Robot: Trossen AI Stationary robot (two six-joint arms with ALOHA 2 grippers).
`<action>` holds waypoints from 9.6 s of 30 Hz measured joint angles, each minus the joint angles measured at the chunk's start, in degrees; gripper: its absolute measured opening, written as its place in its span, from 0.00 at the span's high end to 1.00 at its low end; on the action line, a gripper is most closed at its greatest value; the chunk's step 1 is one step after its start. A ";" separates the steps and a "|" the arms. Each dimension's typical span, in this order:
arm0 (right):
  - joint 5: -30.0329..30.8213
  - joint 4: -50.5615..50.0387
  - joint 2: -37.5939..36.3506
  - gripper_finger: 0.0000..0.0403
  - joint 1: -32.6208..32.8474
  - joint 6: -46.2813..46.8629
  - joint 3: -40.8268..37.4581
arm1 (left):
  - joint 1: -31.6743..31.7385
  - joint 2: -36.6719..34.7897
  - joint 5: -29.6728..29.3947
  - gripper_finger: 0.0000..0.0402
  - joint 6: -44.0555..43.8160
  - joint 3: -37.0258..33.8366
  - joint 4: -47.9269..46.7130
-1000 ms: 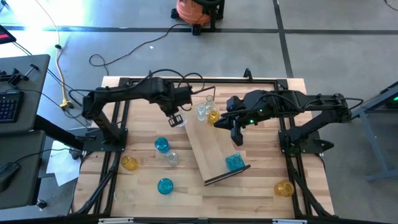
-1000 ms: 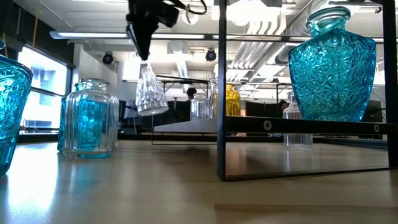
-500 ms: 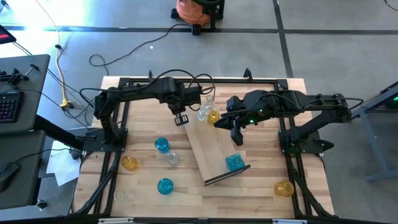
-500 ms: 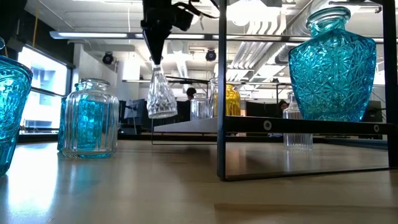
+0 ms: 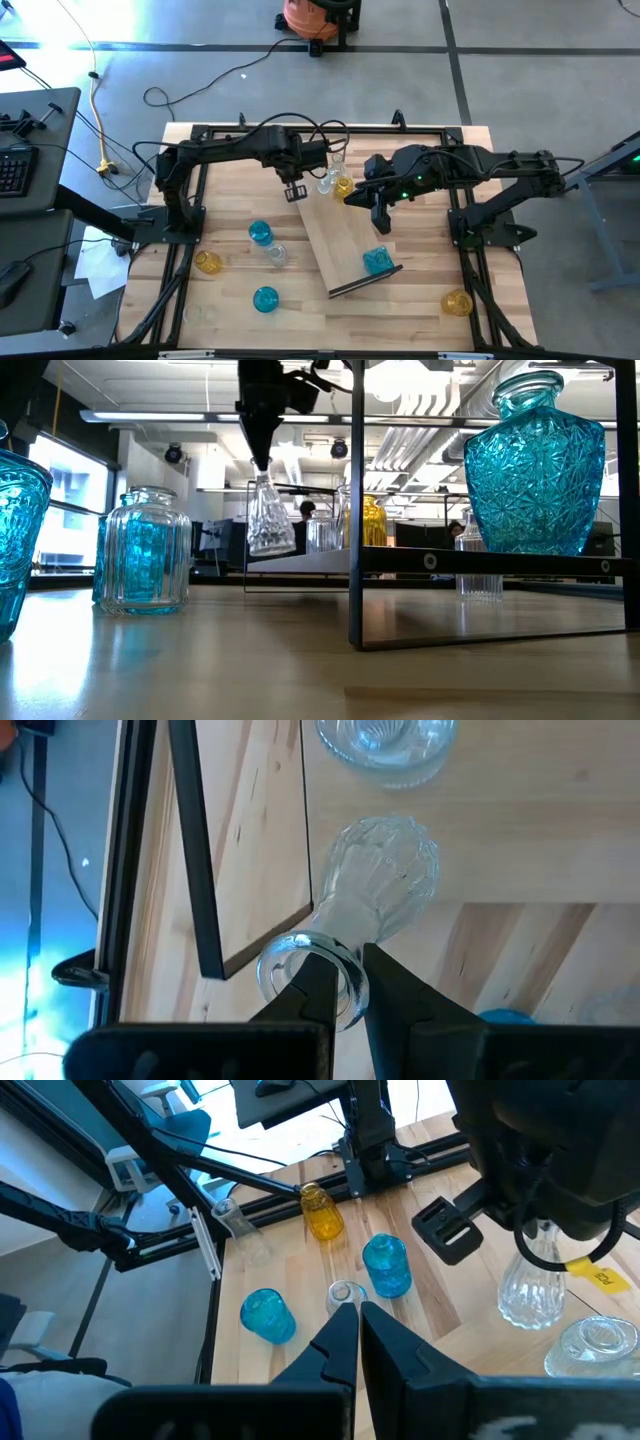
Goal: Sort vases onto shelf
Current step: Put the transparent crystal vase on the shelf aligned with the other transparent crystal vases, then put the yellow crystal vase on the shelf aligned with the other yellow crystal vase
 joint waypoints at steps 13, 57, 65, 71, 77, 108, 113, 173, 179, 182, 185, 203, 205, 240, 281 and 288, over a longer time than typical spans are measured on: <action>0.00 0.02 0.00 1.00 0.00 0.00 0.00 | 0.27 0.59 0.65 0.96 1.00 -0.02 1.82; -0.07 -0.04 0.00 1.00 0.42 0.01 0.00 | 0.80 1.33 2.98 0.75 2.50 -0.07 5.23; -0.04 -0.03 0.00 1.00 0.40 0.11 0.00 | 0.79 1.33 3.04 0.75 3.01 -0.06 5.25; -0.04 -0.03 0.00 1.00 0.40 0.05 0.00 | 0.79 1.33 3.03 0.75 3.58 3.17 5.18; -0.04 -0.04 0.00 1.00 0.40 0.02 0.00 | 0.79 1.25 2.84 0.75 4.61 10.27 5.11; -2.02 -29.81 0.02 1.00 -12.45 -23.67 0.00 | 1.33 -16.79 -2.98 0.75 -17.59 25.22 0.59; -3.10 -34.73 0.00 1.00 -14.99 -26.69 0.00 | 2.39 -16.27 -4.47 0.75 -15.55 25.16 -1.69; 10.40 -24.68 -0.15 0.70 49.09 93.88 -20.17 | 17.95 -19.76 -2.82 0.75 6.06 18.34 -8.09; 6.90 -19.87 -0.13 0.70 49.44 96.07 -16.06 | 17.97 -19.76 -3.04 0.75 11.88 17.29 -7.84; 3.83 -21.19 -0.13 0.70 49.09 100.31 -14.73 | 17.95 -19.76 -3.04 0.75 16.22 17.29 -7.75; 0.44 -22.42 0.20 0.70 49.06 102.24 -14.69 | 17.95 -19.77 -2.89 0.75 18.78 17.29 -8.07; -8.70 -30.77 7.80 0.70 51.42 95.51 -19.65 | 18.04 -19.80 -1.07 0.75 19.69 17.29 -7.87; -8.92 -30.49 7.80 0.70 52.41 96.60 -20.74 | 18.04 -19.80 -1.07 0.75 18.72 17.29 -7.87; -8.00 -24.95 7.57 0.70 57.49 95.38 -28.45 | 17.88 -19.80 -0.95 0.75 9.33 17.31 -7.84; -5.44 -16.69 6.48 0.54 57.38 94.82 -35.91 | 17.86 -19.80 -1.01 0.75 7.84 17.33 -7.84; -5.78 -17.09 6.59 0.62 57.40 94.88 -36.03 | 17.86 -19.80 -1.01 0.75 7.87 17.33 -7.83</action>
